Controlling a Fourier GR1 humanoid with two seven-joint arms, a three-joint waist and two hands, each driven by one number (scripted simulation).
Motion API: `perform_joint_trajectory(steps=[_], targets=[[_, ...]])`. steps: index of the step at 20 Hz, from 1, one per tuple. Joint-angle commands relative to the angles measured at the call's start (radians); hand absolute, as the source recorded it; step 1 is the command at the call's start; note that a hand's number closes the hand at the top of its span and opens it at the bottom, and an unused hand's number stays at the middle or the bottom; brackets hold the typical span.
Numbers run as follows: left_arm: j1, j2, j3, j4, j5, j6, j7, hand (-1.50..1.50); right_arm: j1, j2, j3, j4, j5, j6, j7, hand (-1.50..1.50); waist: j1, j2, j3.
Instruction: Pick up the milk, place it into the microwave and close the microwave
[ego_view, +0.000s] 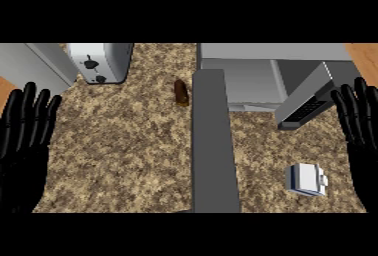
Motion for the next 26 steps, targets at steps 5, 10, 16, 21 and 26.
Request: perform_joint_trajectory(steps=[5, 10, 16, 21, 26], targets=[[-0.027, -0.055, -0.08, 0.076, -0.118, 0.038, -0.121, -1.5, 0.271, -0.051, -0.145, -0.15, -0.237, 0.139, -0.053, -1.5, -0.019, -0.008, 0.035], [0.117, -0.078, -0.04, -0.016, 0.023, 0.089, -0.047, -1.5, 0.509, -0.101, -0.258, -0.225, -0.449, 0.339, -0.151, -1.5, -0.016, -0.013, 0.035], [0.31, -0.052, -0.055, -0.11, 0.112, 0.005, -0.102, -1.5, 0.635, -0.08, -0.377, -0.275, -0.534, 0.437, -0.175, -1.5, -0.001, -0.01, 0.034], [0.495, -0.079, -0.146, -0.161, 0.055, -0.004, -0.209, -1.5, 0.693, 0.017, -0.359, -0.216, -0.36, 0.533, -0.296, -1.5, 0.007, -0.009, 0.034], [0.531, -0.037, -0.076, -0.173, 0.146, -0.076, -0.233, -1.5, 0.668, 0.089, -0.364, -0.193, -0.241, 0.534, -0.339, -1.5, 0.007, -0.007, 0.034]])
